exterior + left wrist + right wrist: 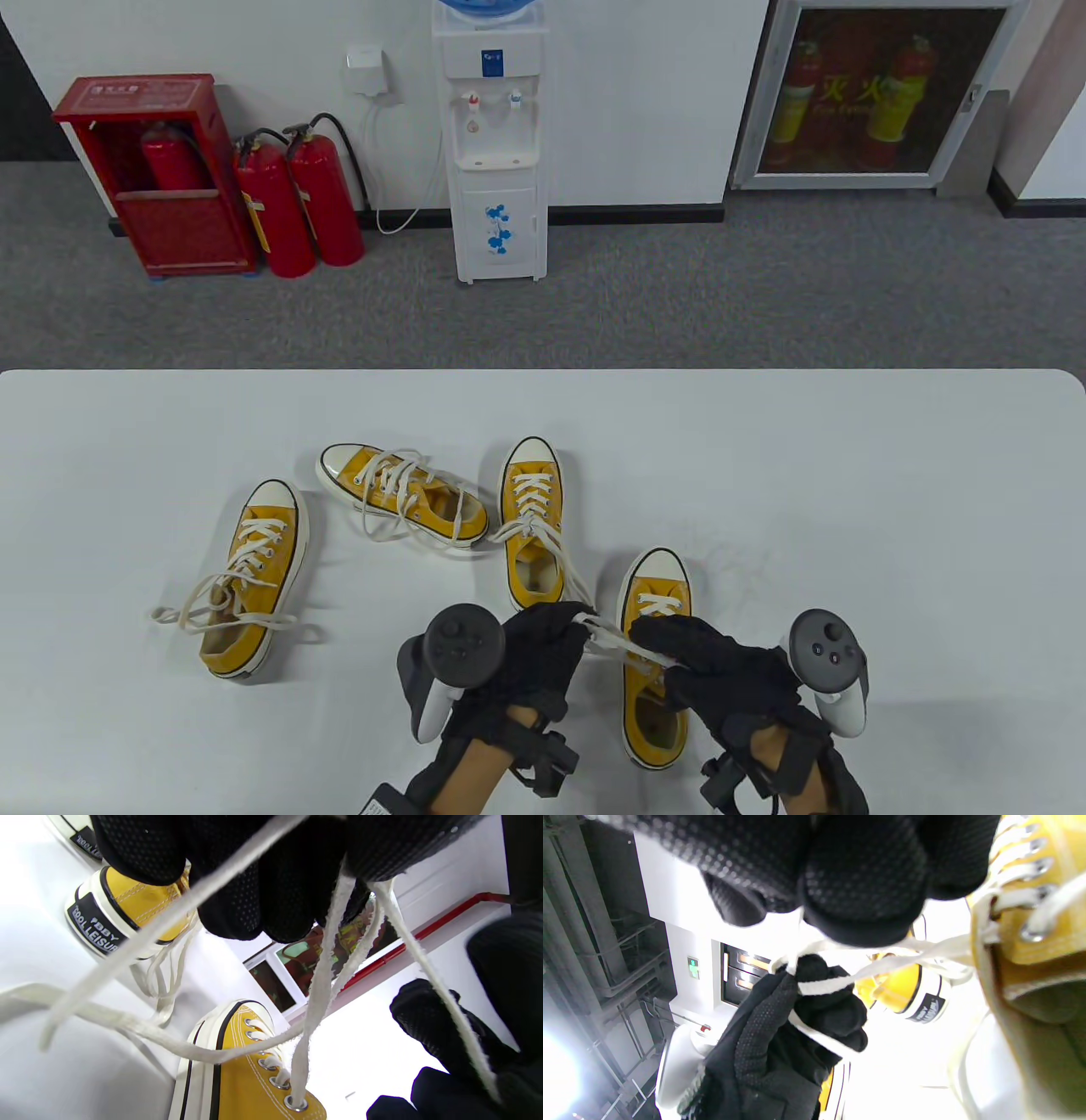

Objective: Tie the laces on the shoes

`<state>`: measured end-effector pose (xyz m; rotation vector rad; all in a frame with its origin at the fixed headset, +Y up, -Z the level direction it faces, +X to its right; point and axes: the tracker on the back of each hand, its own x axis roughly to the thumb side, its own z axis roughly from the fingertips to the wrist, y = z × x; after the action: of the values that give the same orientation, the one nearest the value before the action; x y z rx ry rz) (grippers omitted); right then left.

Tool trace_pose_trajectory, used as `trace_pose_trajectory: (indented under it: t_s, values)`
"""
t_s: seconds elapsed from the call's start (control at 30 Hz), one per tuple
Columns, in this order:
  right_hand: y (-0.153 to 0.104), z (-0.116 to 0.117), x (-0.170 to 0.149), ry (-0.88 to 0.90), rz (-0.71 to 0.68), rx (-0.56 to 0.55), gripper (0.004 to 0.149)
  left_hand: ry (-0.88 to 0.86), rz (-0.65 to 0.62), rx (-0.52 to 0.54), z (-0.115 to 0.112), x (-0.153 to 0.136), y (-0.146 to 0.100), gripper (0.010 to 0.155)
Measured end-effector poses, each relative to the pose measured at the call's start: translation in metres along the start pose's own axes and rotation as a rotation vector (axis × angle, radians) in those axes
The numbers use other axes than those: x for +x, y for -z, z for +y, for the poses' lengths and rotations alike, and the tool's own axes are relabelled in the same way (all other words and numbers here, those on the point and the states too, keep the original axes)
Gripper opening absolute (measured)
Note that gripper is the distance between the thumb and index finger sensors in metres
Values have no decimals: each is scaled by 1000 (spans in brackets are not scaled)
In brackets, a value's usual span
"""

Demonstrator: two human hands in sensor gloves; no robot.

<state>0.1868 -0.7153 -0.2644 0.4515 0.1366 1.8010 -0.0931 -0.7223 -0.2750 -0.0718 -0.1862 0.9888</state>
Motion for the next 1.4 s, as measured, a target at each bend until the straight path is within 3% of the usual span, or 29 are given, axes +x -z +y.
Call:
trace_pose_trajectory:
  t_s: [0.23,0.37,0.67,0.97,1.1,1.27,1.4]
  values:
    - [-1,-5,-2,-113,11,-37,37,-31,3,-50,-4,-2,1,41]
    - [-1,-4,-3,-295,30,-52,37,-45,-18,-99,-9,1,1,40]
    - [0,5,-10,-470,83,-71,56,-76,-88,-208,-18,10,-2,40]
    - [1,12,-12,-397,58,-20,70,-126,-132,-318,-28,18,-4,40]
    - [2,16,-12,-381,49,-10,58,-139,-132,-335,-30,18,-4,41]
    - [1,5,-14,-298,51,-86,42,-118,-139,-325,-29,19,-4,41]
    - [0,-4,-16,-228,64,-113,42,-84,-129,-262,-23,18,-4,42]
